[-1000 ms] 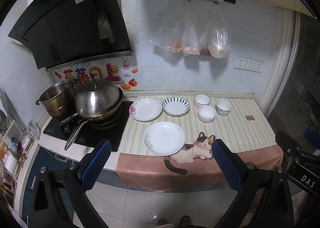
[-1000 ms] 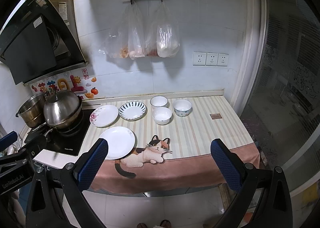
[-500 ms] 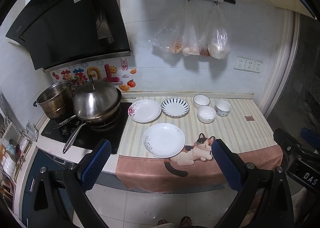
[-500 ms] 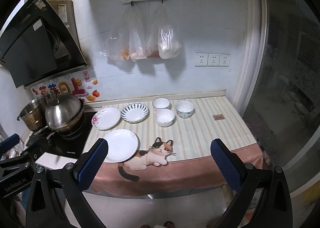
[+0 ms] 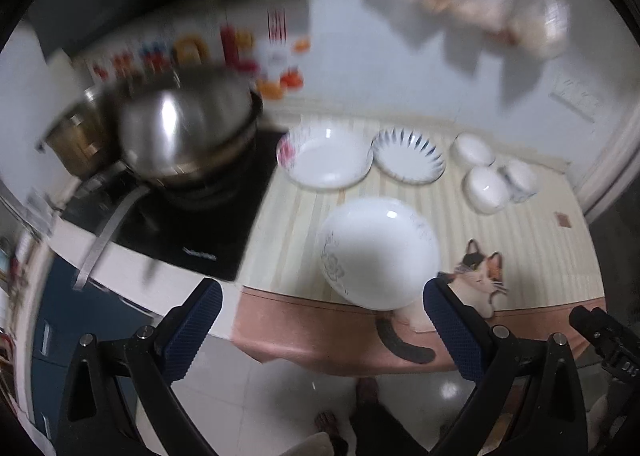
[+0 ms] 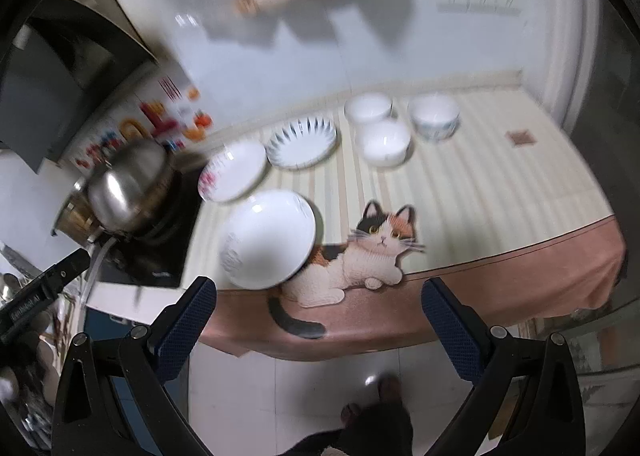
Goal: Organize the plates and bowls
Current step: 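Grasp the rim of the grey-floral white plate with both tools and lift it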
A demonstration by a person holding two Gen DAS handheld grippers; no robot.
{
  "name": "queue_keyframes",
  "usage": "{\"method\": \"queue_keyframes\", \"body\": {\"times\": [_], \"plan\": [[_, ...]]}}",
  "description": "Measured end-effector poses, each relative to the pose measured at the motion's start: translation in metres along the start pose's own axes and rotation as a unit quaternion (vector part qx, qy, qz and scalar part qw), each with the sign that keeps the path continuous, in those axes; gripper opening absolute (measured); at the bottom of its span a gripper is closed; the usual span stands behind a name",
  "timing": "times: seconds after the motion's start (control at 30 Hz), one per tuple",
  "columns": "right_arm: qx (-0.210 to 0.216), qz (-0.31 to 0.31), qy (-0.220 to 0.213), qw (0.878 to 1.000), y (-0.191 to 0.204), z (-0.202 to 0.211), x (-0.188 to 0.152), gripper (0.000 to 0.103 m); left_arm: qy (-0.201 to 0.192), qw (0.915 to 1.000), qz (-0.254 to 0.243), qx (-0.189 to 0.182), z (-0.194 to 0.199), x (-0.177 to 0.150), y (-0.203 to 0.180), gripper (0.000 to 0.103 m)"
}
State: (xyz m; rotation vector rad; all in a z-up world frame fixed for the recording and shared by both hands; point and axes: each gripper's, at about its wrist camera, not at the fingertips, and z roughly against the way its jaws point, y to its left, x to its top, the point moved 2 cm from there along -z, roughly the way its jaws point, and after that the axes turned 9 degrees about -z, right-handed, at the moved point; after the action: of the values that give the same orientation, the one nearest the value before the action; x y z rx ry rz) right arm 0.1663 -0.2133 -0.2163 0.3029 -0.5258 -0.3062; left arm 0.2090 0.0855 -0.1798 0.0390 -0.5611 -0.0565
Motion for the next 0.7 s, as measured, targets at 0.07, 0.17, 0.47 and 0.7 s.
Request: {"method": "queue_keyframes", "body": {"times": [0.07, 0.17, 0.47, 0.7], "plan": [[0.002, -0.002, 0.031, 1.0, -0.008, -0.052, 0.013, 0.103, 0.049, 0.9986, 0.01, -0.016, -0.047, 0.004, 0.003, 0.103], [0.02, -0.005, 0.072, 0.997, -0.018, -0.117, 0.03, 0.103, 0.123, 0.9902, 0.039, -0.053, -0.118, 0.011, 0.008, 0.103], [0.059, 0.038, 0.189, 0.979, 0.004, -0.284, 0.065, 0.094, 0.219, 0.9699, 0.078, -0.071, -0.241, 0.017, 0.007, 0.085], [0.068, 0.065, 0.25, 0.964, 0.028, -0.347, 0.065, 0.047, 0.238, 0.9677, 0.04, -0.074, -0.276, 0.018, -0.007, 0.051]]}}
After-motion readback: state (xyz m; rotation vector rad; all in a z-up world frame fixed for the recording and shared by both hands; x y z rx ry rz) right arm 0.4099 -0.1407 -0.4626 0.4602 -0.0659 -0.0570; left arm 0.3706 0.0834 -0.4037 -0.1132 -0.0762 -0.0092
